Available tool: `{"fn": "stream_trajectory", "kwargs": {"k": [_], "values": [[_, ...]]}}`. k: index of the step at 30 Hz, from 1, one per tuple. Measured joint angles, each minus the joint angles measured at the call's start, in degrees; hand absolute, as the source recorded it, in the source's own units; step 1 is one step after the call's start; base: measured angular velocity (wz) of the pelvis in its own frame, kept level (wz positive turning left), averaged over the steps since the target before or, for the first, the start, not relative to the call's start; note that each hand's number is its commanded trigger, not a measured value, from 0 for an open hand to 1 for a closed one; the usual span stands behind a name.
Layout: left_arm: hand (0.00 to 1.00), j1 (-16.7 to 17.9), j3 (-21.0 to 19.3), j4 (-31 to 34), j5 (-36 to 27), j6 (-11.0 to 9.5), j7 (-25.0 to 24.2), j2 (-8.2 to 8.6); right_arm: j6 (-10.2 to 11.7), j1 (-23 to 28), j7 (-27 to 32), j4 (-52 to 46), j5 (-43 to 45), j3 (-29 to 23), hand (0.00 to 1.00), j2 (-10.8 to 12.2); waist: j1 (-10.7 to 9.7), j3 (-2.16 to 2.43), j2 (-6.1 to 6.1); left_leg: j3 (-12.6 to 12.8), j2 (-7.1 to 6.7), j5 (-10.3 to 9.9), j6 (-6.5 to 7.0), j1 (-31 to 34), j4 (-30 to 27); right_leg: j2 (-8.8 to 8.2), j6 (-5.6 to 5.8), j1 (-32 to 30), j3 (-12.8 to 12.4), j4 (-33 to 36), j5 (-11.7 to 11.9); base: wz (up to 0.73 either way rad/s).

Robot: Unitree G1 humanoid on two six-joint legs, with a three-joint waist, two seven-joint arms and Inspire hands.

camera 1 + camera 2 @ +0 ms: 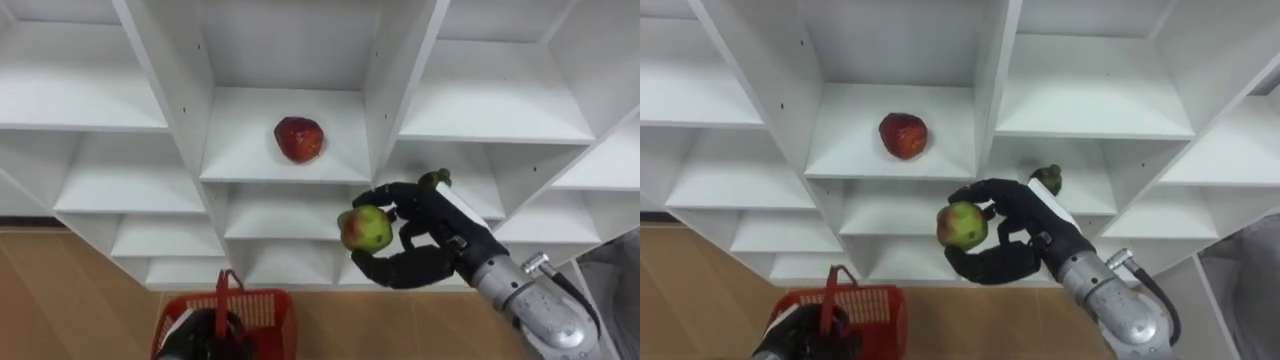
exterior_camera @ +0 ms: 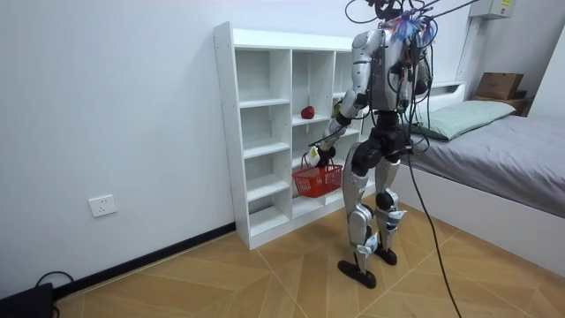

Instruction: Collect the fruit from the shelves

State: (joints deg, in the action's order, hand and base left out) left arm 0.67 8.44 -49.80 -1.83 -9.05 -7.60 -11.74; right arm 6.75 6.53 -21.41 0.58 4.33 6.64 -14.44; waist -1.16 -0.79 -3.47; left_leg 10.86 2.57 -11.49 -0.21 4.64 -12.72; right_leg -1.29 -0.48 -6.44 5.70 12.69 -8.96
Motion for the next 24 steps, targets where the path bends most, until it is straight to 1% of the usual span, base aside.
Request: {"fn": "stream_trajectory", "kwargs": {"k": [1, 3, 5, 7, 12, 15, 17, 20, 24], "values": [[1.00, -0.6, 0.7, 0.1, -0.1, -0.5, -0.4, -0.05, 0.9, -0.7, 0.0, 1.3, 0.0, 0.2, 1.00, 0.0, -0.1, 0.05, 0.02, 0.0, 0.00, 0.0, 0.01, 0.6, -0.2, -0.05, 0.00, -0.7, 0.0, 0.2, 0.0, 0.00], [1.00, -0.7, 1.2, 1.2, 0.0, -0.6, -1.0, -0.06, 1.5, -1.6, 0.1, 3.1, 0.0, 0.7, 1.00, 0.0, 0.1, 0.06, 0.00, 0.0, 0.01, 0.0, 0.02, 2.0, -0.6, -0.17, 0.00, -2.1, 0.2, 0.7, 0.0, 0.00], [1.00, -0.6, 1.4, 2.7, 0.2, -0.7, -2.2, -0.02, 1.5, -1.9, 0.2, 4.4, 0.0, 1.1, 1.00, 0.0, 0.1, 0.06, 0.06, -0.3, 0.05, 0.0, 0.05, 4.0, -1.2, -0.51, -0.02, -4.1, 1.7, 1.5, 0.0, 0.04], [1.00, -0.4, 1.6, 3.4, 0.2, -0.7, -2.7, -0.05, 1.5, -2.3, 0.4, 5.8, -0.1, 1.4, 1.00, 0.0, 0.3, 0.06, 0.06, -0.3, 0.10, 0.1, 0.08, 4.6, -1.1, -0.61, -0.05, -5.0, 2.4, 2.1, 0.0, 0.00], [1.00, -0.4, 2.1, 6.1, 0.1, -0.8, -3.1, -0.07, 1.6, -3.6, 2.0, 8.2, -2.2, 2.5, 1.00, -0.1, 1.1, 0.06, 0.05, -0.3, 0.07, 0.1, 0.13, 5.4, -1.1, -0.66, -0.11, -5.7, 2.7, 2.0, 0.1, 0.00], [1.00, -0.4, 2.8, 9.6, -1.1, -0.8, -3.2, -0.04, 1.6, -4.7, 1.7, 9.9, -2.8, 3.7, 1.00, 0.0, 1.4, 0.06, 0.05, -0.8, 0.02, 0.2, 0.29, 6.2, -1.3, -1.03, -0.17, -6.3, 3.7, 2.2, 0.1, 0.08], [1.00, -0.7, 3.7, 12.2, -1.3, -1.0, -3.3, 0.06, 1.6, -5.6, 1.3, 10.4, -4.3, 4.2, 1.00, 0.0, 1.7, 0.05, 0.08, -0.9, 0.00, 0.4, 0.40, 7.4, -1.8, -1.43, -0.21, -7.4, 3.9, 2.5, 0.1, 0.04], [1.00, -1.2, 3.8, 12.7, -1.3, -1.5, -4.1, 0.20, 2.0, -7.7, 1.3, 12.7, -4.7, 5.6, 1.00, 0.0, 1.6, 0.04, 0.10, -0.9, -0.09, 0.4, 0.55, 8.7, -2.3, -1.62, -0.25, -8.8, 3.9, 3.1, 0.2, 0.00], [1.00, -1.2, 4.1, 13.1, -1.3, -1.5, -4.3, 0.16, 2.0, -7.7, 1.4, 14.0, -4.9, 5.8, 1.00, 0.0, 1.6, 0.02, 0.12, -1.0, -0.13, 0.5, 0.65, 10.4, -3.0, -1.78, -0.33, -10.4, 4.1, 3.8, 0.2, 0.02]]}}
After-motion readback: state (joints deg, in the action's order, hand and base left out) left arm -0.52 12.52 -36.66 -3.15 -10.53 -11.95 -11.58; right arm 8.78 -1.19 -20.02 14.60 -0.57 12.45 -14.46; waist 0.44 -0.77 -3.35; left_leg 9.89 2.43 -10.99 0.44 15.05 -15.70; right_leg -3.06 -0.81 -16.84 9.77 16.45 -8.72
